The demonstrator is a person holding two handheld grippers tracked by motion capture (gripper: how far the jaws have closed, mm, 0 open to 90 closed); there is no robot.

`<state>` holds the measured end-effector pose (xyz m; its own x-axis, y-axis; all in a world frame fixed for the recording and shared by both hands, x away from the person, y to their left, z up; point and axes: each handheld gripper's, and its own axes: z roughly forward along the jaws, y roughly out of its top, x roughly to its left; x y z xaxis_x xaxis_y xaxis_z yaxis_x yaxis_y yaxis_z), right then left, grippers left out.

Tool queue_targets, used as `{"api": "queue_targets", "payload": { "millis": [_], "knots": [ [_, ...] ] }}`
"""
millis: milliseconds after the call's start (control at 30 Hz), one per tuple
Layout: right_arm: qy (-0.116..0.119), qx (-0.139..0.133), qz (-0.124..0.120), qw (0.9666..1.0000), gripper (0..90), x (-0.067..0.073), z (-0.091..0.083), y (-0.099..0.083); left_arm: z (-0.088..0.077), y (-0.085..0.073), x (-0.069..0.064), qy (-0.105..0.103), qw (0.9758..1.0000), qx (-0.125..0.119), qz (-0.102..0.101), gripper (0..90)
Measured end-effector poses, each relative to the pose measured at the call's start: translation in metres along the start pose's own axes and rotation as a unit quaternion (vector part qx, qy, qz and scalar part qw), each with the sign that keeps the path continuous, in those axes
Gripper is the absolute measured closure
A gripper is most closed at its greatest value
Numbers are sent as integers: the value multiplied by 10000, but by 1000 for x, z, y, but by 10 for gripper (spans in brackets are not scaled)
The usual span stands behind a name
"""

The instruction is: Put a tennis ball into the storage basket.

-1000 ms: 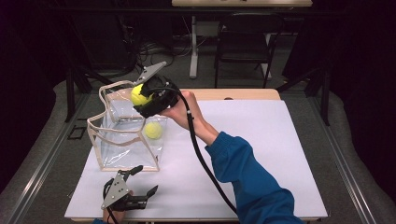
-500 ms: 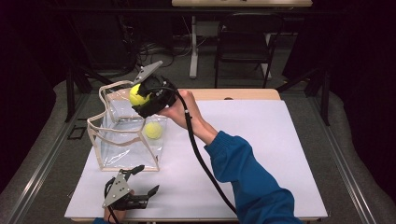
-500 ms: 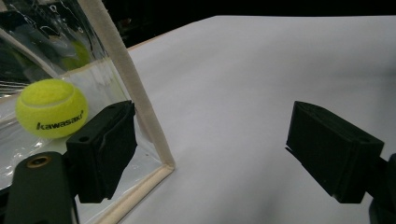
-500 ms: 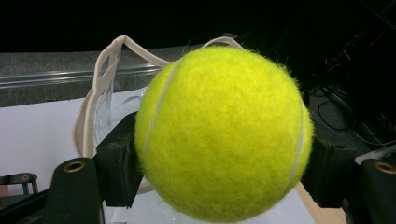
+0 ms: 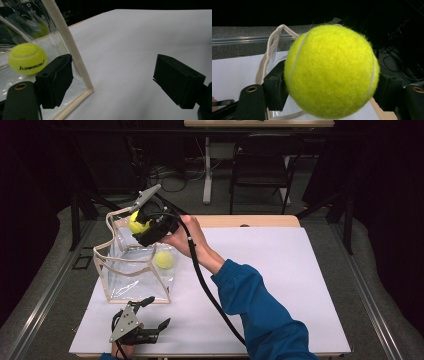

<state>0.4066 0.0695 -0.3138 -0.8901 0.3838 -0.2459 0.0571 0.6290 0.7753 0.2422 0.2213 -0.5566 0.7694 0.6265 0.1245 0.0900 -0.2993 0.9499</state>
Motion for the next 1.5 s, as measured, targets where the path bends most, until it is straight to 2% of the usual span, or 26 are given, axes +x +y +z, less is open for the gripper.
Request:
{"api": "queue_targets", "payload": {
  "millis": [467, 700, 900, 1367, 1500],
  "knots": [
    [-54, 100, -57, 9999, 262, 4, 7, 4, 0, 1, 0, -51, 10000, -18, 9, 160],
    [21, 208, -133, 9997, 262, 9, 13, 9, 2, 1, 1, -92, 10000, -25, 15, 160],
    [95, 339, -82, 9993, 261, 9, 22, 9, 2, 1, 1, -98, 9999, -18, 29, 160],
    [176, 401, -90, 9990, 260, 13, 33, 9, 2, 1, 2, -119, 9999, -34, 12, 160],
    [195, 449, -76, 9988, 260, 13, 36, 7, 4, 1, 1, -48, 10000, -23, -37, 160]
  ]
}}
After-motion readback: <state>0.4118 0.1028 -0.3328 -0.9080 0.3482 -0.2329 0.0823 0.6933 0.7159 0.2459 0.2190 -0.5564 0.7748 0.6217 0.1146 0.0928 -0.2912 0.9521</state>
